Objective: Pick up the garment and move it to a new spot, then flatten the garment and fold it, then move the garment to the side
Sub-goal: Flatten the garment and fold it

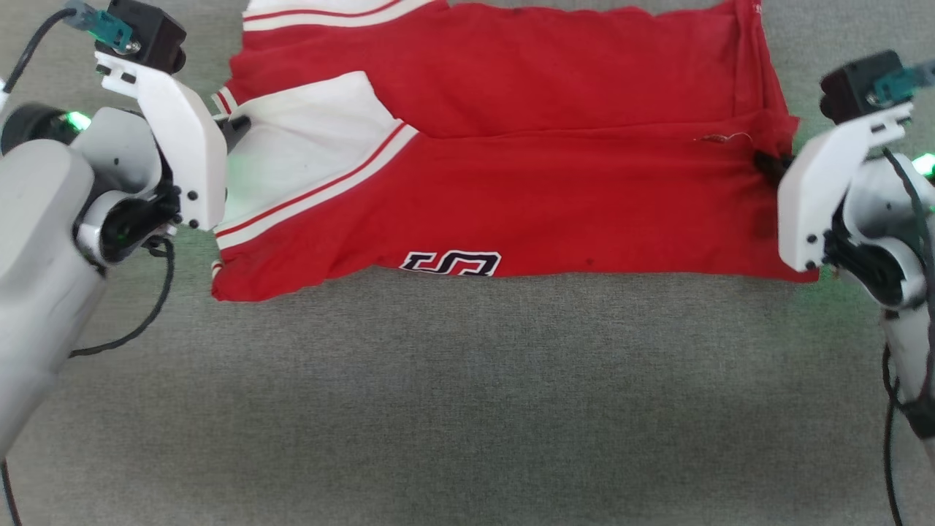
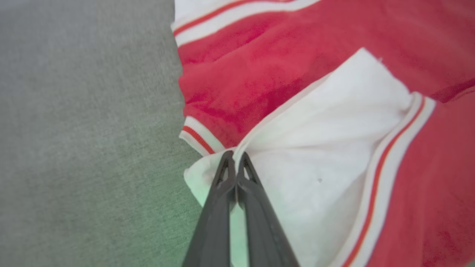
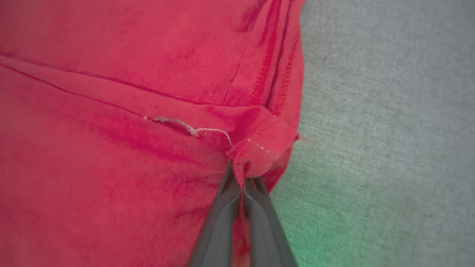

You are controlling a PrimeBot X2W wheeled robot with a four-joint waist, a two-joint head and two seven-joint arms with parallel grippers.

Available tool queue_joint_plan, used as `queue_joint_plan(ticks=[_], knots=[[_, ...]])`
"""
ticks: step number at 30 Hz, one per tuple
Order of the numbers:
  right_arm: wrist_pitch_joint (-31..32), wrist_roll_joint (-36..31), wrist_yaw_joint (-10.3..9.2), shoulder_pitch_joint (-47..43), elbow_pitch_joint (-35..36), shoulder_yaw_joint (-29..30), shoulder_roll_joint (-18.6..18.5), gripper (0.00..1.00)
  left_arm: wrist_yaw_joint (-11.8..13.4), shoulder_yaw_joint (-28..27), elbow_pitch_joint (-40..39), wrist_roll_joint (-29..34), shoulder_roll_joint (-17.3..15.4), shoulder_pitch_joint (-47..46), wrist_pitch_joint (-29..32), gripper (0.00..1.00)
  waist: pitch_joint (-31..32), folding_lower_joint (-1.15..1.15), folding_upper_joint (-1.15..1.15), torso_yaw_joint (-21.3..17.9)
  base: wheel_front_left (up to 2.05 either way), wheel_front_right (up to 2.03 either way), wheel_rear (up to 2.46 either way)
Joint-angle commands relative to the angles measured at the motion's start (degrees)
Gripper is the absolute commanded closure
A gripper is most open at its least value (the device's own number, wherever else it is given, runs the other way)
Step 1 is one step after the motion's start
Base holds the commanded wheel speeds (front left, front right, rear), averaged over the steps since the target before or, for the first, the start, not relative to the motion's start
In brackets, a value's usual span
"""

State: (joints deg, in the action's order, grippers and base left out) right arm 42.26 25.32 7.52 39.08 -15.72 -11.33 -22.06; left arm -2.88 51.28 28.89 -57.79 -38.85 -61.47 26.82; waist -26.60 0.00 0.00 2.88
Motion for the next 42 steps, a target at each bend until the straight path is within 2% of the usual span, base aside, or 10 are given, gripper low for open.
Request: queue_joint_plan(ticks=[1,3,4,5,6,7,14,19,35,42], knots=[[-0.13,0.24,-0.06,1.06,-1.83,-1.18,0.33,0.92,-0.7,-0.01,3.12,-1.27,1.33,-0.92,0.52,1.0,-0.56,0.0,0.0,-0.32,0.0,0.0,0.0],[-0.38,0.38,-0.06,2.04,-4.02,-2.9,0.5,0.7,-1.6,0.12,7.35,-1.79,3.15,-1.95,0.92,1.0,-0.89,0.0,0.0,-0.5,0.0,0.0,0.0],[-0.47,0.81,-0.06,2.53,-5.01,-3.55,0.62,0.53,-1.94,-0.01,9.3,-2.15,3.93,-2.35,0.8,0.81,-0.94,0.0,0.0,-0.57,0.0,0.0,0.0],[-0.66,1.05,-0.05,3.04,-5.52,-4.25,0.52,0.1,-2.36,0.24,10.83,-2.09,4.47,-2.68,0.63,0.59,-0.95,0.0,0.0,-0.66,0.0,0.0,0.0],[-0.92,1.15,-0.05,3.37,-5.96,-4.66,0.19,0.0,-2.66,0.26,12.14,-2.11,4.85,-2.91,0.32,0.36,-0.86,0.0,0.0,-0.7,0.0,0.0,0.0],[-0.93,1.54,-0.04,3.55,-6.27,-5.01,0.08,0.0,-2.84,-0.2,13.45,-2.93,5.24,-3.19,0.2,0.0,-0.69,0.0,0.0,-0.73,0.0,0.0,0.0],[-4.85,2.66,-0.04,1.35,-1.85,-3.32,-1.75,0.0,-3.59,0.09,14.8,-3.02,4.14,-3.16,0.49,0.0,2.84,0.0,0.0,-0.28,0.0,0.0,0.0],[-9.62,1.53,-0.04,-3.66,3.82,1.71,-0.94,0.0,-1.68,-0.09,10.23,-4.21,1.6,0.02,1.44,0.0,6.06,0.0,0.0,-0.14,0.0,0.0,0.0],[-19.27,-8.58,-0.04,-20.72,24.62,18.07,12.94,0.0,17.57,-1.76,-21.64,-12.15,-11.46,19.17,8.16,0.0,7.61,0.0,0.0,-3.6,0.0,0.0,0.0],[-18.35,-8.67,-0.04,-25.2,27.98,18.63,16.68,0.0,20.23,-2.86,-19.49,-14.14,-11.96,22.72,6.6,0.0,5.67,0.0,0.0,-6.41,0.0,0.0,0.0]])
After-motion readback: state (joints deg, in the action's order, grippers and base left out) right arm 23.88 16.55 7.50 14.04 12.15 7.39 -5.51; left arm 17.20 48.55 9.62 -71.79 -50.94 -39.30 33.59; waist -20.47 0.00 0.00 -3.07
